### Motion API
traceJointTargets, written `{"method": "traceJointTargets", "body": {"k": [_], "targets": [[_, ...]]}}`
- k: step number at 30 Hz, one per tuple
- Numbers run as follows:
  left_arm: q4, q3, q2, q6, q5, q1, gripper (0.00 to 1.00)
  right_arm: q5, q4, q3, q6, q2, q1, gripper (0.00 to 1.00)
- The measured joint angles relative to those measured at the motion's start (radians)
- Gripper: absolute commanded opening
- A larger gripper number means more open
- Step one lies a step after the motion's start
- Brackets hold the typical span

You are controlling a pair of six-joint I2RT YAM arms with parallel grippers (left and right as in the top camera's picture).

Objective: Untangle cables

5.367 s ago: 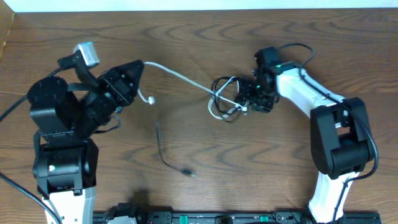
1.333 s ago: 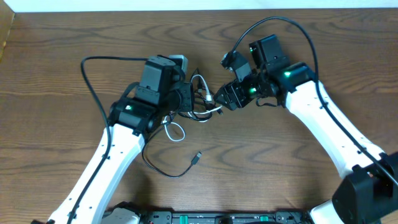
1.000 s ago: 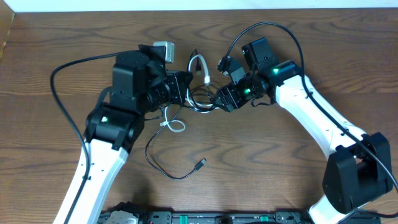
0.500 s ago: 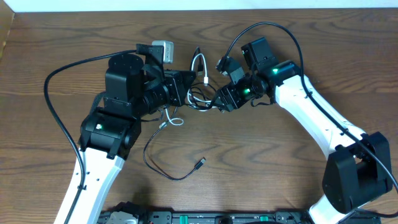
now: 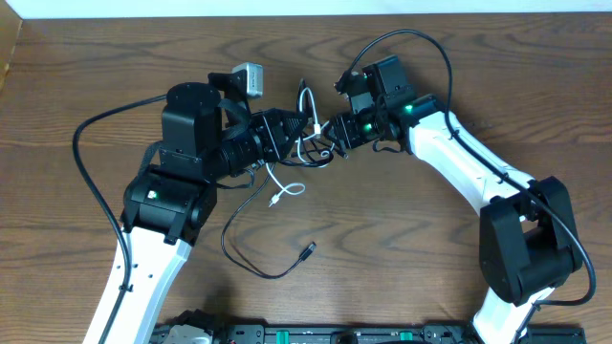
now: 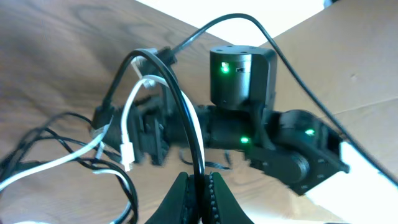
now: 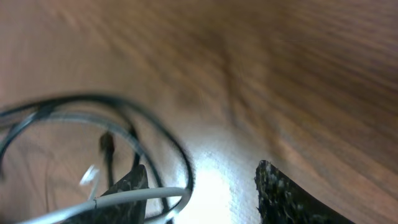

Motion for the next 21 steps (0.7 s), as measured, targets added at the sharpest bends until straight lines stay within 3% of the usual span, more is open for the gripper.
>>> {"method": "traceJointTargets", "body": {"k": [4, 8, 12, 21], "targets": [[0.016, 0.000, 0.000, -0.076, 0.035, 0.000, 0.08, 0.121, 0.011, 0.000, 0.137, 0.001, 0.000, 0.54], [0.138, 0.000, 0.000, -0.152, 0.114, 0.000, 0.08, 0.306, 0.002, 0.000, 0.269, 0.001, -0.001, 0.54], [0.240, 0.001, 0.000, -0.204, 0.192, 0.005, 0.07, 0.433, -0.042, 0.000, 0.323, 0.001, -0.011, 0.55], [0.235, 0.002, -0.003, -0.205, 0.247, 0.160, 0.07, 0.581, -0.313, -0.002, 0.367, 0.002, -0.174, 0.54]]}}
